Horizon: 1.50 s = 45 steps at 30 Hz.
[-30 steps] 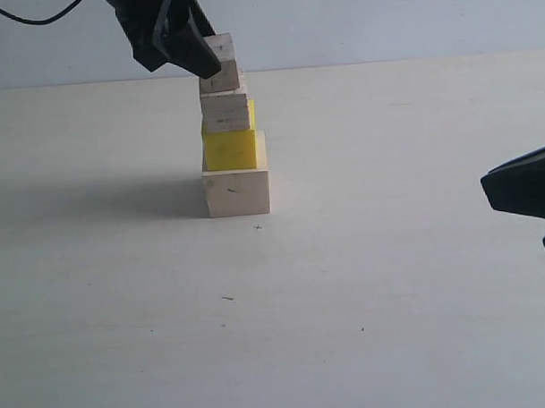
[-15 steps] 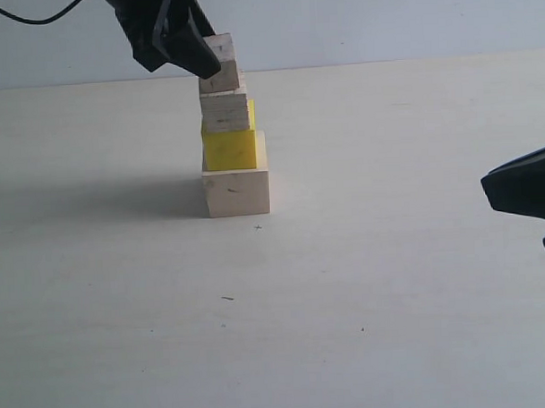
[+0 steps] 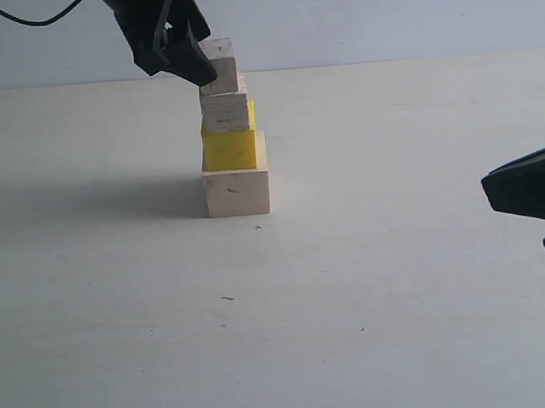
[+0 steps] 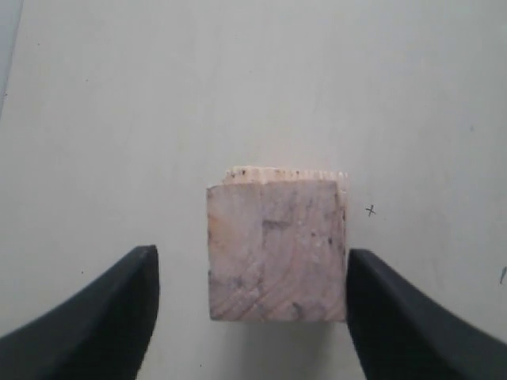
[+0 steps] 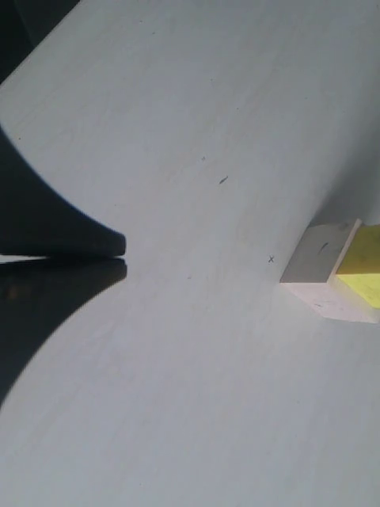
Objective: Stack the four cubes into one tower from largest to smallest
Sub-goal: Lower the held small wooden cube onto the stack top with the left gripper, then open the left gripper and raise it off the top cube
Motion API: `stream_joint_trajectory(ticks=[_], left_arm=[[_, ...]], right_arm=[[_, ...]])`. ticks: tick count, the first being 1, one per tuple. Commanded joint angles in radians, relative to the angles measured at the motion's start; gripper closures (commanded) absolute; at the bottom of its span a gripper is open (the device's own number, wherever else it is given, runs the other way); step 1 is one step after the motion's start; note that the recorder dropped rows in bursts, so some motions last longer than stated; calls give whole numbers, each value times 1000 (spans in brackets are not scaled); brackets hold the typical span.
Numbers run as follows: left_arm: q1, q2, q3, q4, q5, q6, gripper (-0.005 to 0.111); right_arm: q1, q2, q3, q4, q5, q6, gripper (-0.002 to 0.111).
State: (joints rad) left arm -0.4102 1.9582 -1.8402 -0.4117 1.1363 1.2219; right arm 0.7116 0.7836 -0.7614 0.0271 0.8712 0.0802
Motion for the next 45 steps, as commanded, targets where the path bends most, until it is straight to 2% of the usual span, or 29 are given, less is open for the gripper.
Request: stream_joint_trajectory(ticks=[1, 17, 29, 35, 37, 43, 44, 45], left_arm=[[4, -8, 0, -2, -21, 4, 41], [4, -15, 0, -6, -2, 1, 41], [4, -120, 0, 3, 45, -4, 41], [4, -214, 0, 112, 65, -109, 42], [4, -251, 0, 168, 85, -140, 48], [4, -345, 0, 200, 85, -183, 98], [4, -355, 0, 198, 85, -187, 105], [4, -367, 0, 192, 85, -192, 107]], right_arm=[[4, -4, 3, 0, -5, -1, 108], [4, -4, 3, -4, -6, -1, 108], [4, -4, 3, -4, -6, -1, 108], [4, -4, 3, -4, -6, -3, 108], [4, -4, 3, -4, -6, -3, 108], [4, -4, 3, -4, -6, -7, 108], [4, -4, 3, -4, -6, -9, 108], [4, -4, 3, -7, -11, -9, 108]])
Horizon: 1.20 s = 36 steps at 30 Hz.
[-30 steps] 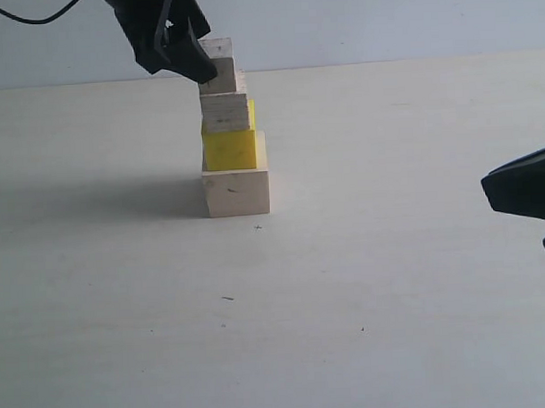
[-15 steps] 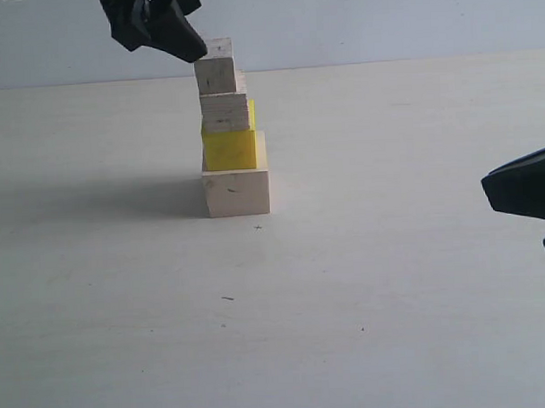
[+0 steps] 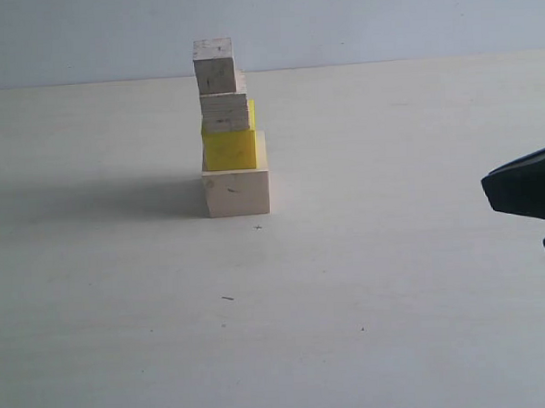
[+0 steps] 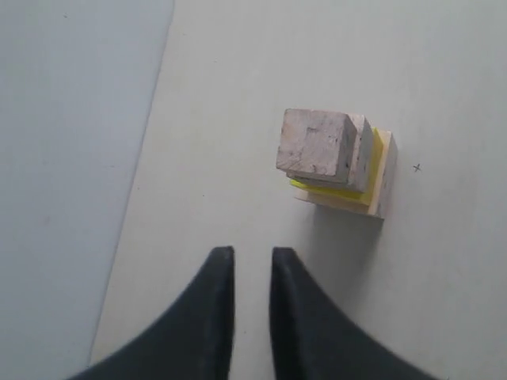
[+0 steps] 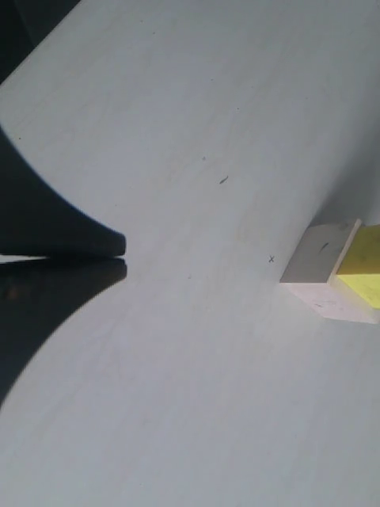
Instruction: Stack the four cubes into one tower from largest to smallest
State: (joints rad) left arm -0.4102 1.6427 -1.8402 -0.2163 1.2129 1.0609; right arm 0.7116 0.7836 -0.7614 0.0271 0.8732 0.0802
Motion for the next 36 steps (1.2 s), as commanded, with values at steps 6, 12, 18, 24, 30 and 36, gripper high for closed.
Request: stream_joint_trajectory(ticks=[6, 12, 18, 24, 30, 36], left_arm=[[4, -95, 0, -13, 8, -218, 107], [4, -139, 38, -118, 8, -284, 107], [4, -245, 250, -197, -87, -292, 107], [4, -543, 772, -322, -485, -337, 107], [4, -741, 995, -322, -548, -344, 107], [4, -793, 1006, -309, -545, -333, 107]], right_arm=[[4, -4, 3, -34, -106, -9, 108], [4, -4, 3, -103, -315, -9, 108], [4, -4, -13, -144, -492, -9, 108], [4, -4, -17, -144, -528, -7, 108], [4, -4, -17, -133, -528, 27, 108], [4, -4, -17, -133, -528, 27, 108]])
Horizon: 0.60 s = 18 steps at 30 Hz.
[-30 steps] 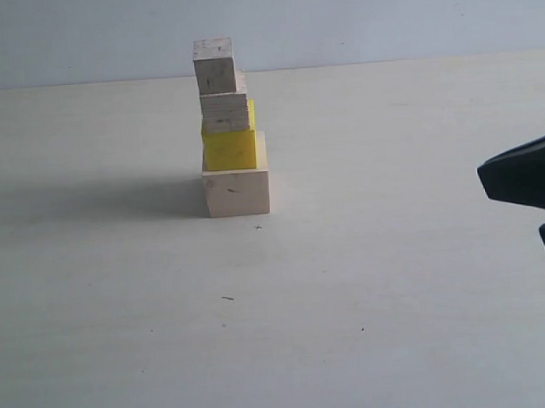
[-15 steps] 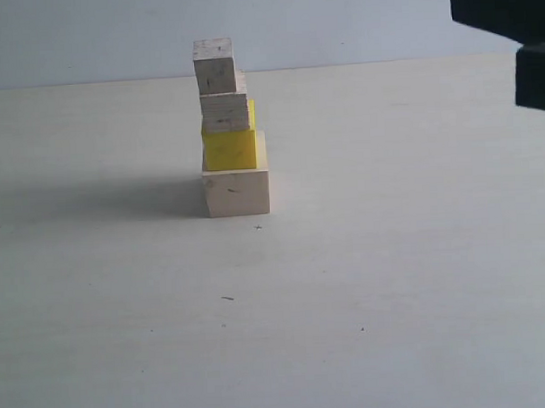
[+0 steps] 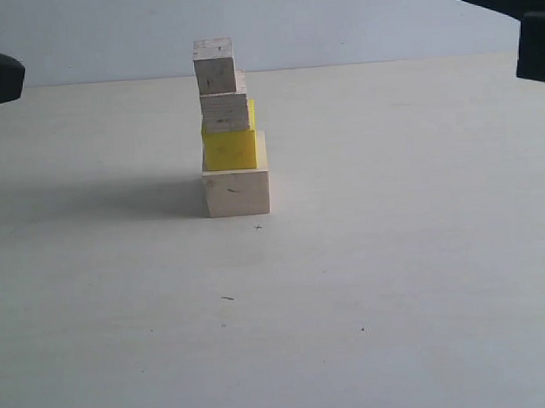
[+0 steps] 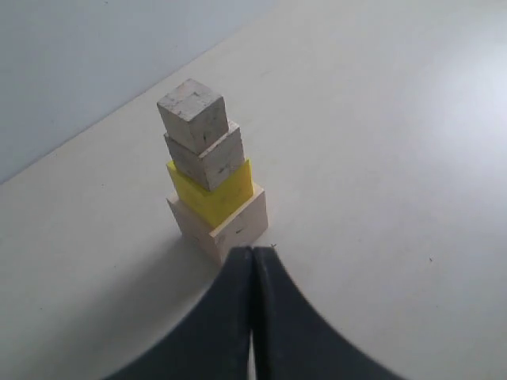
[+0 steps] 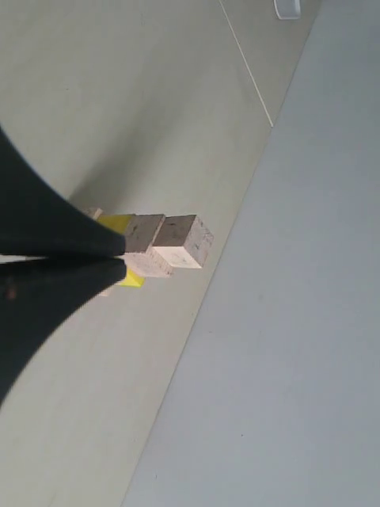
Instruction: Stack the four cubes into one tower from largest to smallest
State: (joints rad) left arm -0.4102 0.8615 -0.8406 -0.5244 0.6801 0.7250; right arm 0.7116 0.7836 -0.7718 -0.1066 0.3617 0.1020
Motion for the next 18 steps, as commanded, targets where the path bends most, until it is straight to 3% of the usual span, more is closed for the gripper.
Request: stream_joint_trajectory(ticks=[1, 12, 15, 18], left_arm=[[4, -11, 6, -1, -13, 3, 107], [1, -35, 8, 12, -14, 3, 107], [40, -88, 8, 14, -14, 3, 107], [136, -190, 8, 16, -14, 3, 107]], right_arm=[[4, -4, -7, 1, -17, 5, 108], [4, -4, -7, 1, -17, 5, 108], [4, -4, -7, 1, -15, 5, 108], [4, -4, -7, 1, -13, 5, 108]])
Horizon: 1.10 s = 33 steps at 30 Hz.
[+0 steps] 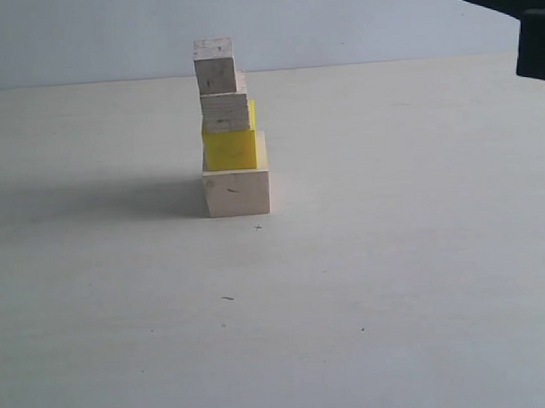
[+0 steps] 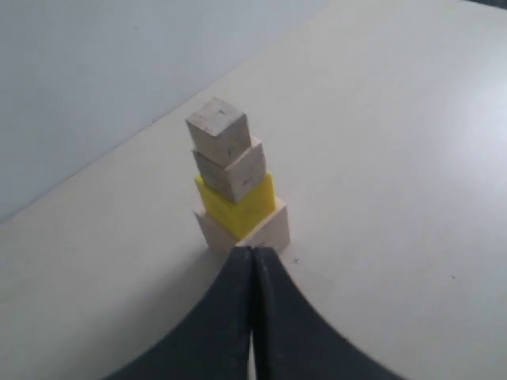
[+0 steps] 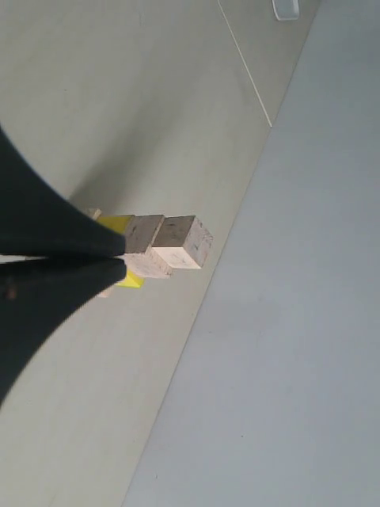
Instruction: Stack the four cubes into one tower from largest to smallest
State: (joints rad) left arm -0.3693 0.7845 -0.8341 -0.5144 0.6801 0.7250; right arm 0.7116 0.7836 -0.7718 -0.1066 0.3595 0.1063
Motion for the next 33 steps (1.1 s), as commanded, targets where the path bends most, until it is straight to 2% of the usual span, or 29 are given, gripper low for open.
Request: stream_joint_trajectory(ticks=[1, 7, 14, 27, 30, 33], left_arm=[[135, -151, 2, 6, -14, 3, 107], [325, -342, 2, 8, -14, 3, 107], [421, -503, 2, 22, -14, 3, 107], [434, -547, 38, 41, -33, -33, 107], [434, -534, 117, 64, -115, -127, 107], [451, -542, 232, 142, -183, -317, 107]], right_arm=[[4, -4, -7, 1, -11, 1, 108], [4, -4, -7, 1, -11, 1, 108], [4, -4, -7, 1, -11, 1, 108], [4, -4, -7, 1, -11, 1, 108], [4, -4, -7, 1, -11, 1, 108], [4, -4, -7, 1, -11, 1, 108]])
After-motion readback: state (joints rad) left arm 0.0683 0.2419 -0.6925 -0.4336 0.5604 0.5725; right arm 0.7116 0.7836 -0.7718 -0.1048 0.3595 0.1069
